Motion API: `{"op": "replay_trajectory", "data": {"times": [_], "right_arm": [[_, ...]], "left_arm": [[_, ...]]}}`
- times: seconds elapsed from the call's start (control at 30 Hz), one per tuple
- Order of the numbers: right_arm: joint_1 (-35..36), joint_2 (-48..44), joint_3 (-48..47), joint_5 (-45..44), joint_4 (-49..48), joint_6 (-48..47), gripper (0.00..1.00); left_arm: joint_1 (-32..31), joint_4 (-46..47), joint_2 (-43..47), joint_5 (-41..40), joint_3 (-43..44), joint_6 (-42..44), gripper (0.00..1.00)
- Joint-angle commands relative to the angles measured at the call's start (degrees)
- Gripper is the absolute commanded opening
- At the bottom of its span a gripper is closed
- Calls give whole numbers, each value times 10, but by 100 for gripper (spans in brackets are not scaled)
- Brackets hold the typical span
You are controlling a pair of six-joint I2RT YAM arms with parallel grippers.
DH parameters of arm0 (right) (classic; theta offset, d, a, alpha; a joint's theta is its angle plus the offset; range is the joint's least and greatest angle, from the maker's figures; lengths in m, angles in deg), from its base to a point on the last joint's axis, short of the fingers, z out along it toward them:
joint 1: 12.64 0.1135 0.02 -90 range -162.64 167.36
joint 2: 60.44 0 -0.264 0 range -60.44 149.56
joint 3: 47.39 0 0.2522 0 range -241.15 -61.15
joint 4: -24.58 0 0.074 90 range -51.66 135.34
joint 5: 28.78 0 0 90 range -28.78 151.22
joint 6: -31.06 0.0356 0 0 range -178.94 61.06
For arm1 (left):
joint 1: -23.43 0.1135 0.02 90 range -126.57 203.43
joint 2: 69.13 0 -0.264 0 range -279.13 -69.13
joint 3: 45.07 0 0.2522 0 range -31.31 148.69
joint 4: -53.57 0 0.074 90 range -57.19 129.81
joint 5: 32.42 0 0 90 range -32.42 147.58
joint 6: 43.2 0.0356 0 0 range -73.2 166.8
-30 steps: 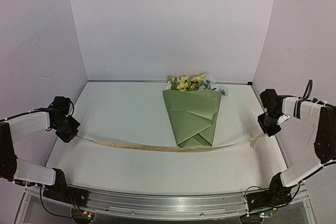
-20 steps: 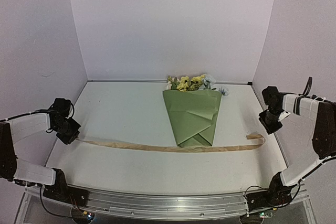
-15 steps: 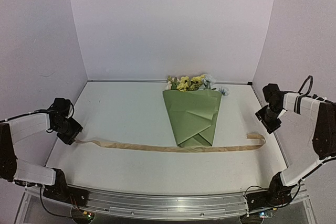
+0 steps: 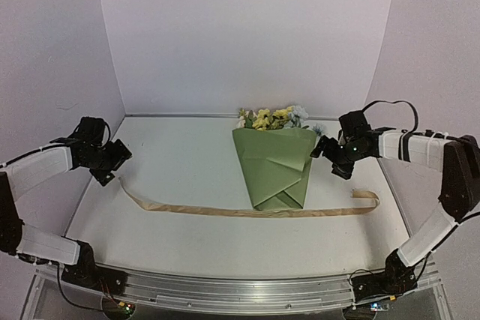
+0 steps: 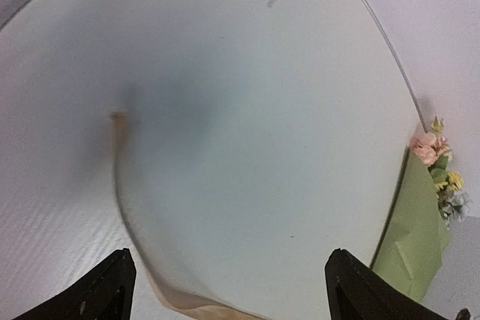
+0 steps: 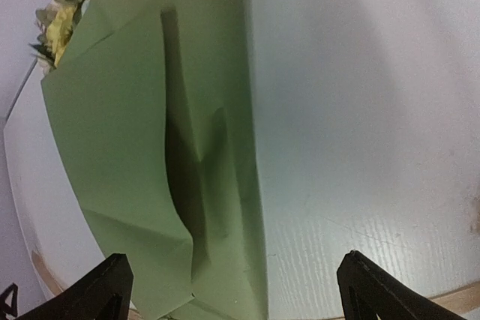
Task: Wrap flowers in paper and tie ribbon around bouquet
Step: Place the ribbon at the center of the board, then pick up the folded bouquet from the center of the board.
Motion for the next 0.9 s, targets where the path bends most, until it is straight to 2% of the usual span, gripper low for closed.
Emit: {"op": "replay_trajectory", "data": {"times": [0.0, 0.3, 0.6, 0.73, 0.8, 0.87], "right_arm": [[24, 54, -42, 42, -58, -37, 98], [29, 115, -40, 58, -82, -31, 98], [36, 152, -14, 73, -129, -7, 97], [37, 163, -12, 74, -138, -3, 88], [37, 169, -12, 78, -145, 1, 80], [37, 173, -14, 83, -149, 7, 66]], "left_arm": [[-67, 77, -75, 74, 70, 12, 91], [-166, 166, -248, 156, 189, 13, 91], [-232, 273, -409, 244, 273, -12, 91], [-251, 301, -473, 274, 311, -30, 90], [-260, 308, -495, 282, 329, -36, 90], [-268, 318, -516, 289, 342, -45, 89]]}}
